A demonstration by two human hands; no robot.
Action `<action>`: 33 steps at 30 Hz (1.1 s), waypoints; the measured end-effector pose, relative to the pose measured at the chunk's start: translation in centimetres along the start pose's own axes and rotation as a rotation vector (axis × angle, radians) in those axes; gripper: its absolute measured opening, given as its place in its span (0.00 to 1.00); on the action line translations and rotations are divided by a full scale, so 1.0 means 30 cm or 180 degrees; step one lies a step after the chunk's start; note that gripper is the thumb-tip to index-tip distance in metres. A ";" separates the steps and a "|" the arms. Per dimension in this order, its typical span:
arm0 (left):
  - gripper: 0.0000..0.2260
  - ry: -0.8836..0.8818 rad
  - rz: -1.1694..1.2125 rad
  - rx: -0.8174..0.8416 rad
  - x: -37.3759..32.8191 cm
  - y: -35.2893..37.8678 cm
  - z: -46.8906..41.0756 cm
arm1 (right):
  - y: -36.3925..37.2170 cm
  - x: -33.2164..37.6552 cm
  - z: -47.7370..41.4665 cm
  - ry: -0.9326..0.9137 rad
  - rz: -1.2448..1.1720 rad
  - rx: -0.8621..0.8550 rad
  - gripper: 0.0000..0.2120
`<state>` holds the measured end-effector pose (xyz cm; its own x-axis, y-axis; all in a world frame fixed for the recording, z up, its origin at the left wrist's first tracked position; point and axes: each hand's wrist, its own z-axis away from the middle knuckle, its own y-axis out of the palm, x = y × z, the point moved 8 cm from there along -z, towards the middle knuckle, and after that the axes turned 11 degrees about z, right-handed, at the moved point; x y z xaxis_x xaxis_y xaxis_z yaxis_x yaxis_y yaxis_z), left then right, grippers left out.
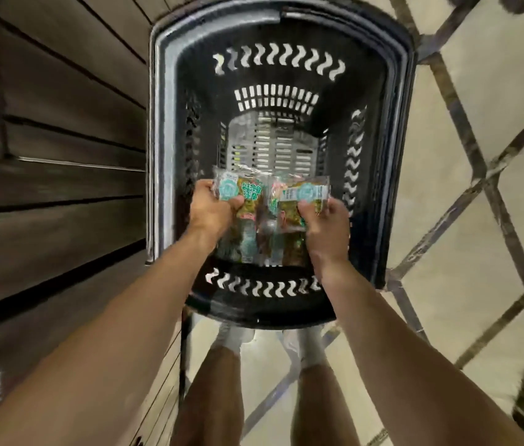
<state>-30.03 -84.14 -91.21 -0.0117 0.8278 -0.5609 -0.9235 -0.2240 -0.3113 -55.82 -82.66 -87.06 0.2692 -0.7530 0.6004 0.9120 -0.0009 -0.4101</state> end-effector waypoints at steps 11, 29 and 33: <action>0.22 0.0309 -0.0649 0.0033 0.040 0.086 -0.159 | 0.132 -0.106 -0.197 0.0448 0.0959 -0.0073 0.29; 0.23 0.0039 -0.1574 0.0251 0.045 0.086 -0.145 | 0.171 -0.079 -0.203 0.0244 0.2283 -0.0014 0.32; 0.21 -0.0076 -0.1672 0.0293 0.056 0.040 -0.065 | 0.138 -0.076 -0.144 0.0123 0.2053 -0.0057 0.31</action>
<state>-30.42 -84.03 -94.02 0.4537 0.8279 -0.3298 -0.8371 0.2690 -0.4764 -54.00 -83.77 -93.09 0.7499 -0.6292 0.2044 0.5653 0.4490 -0.6920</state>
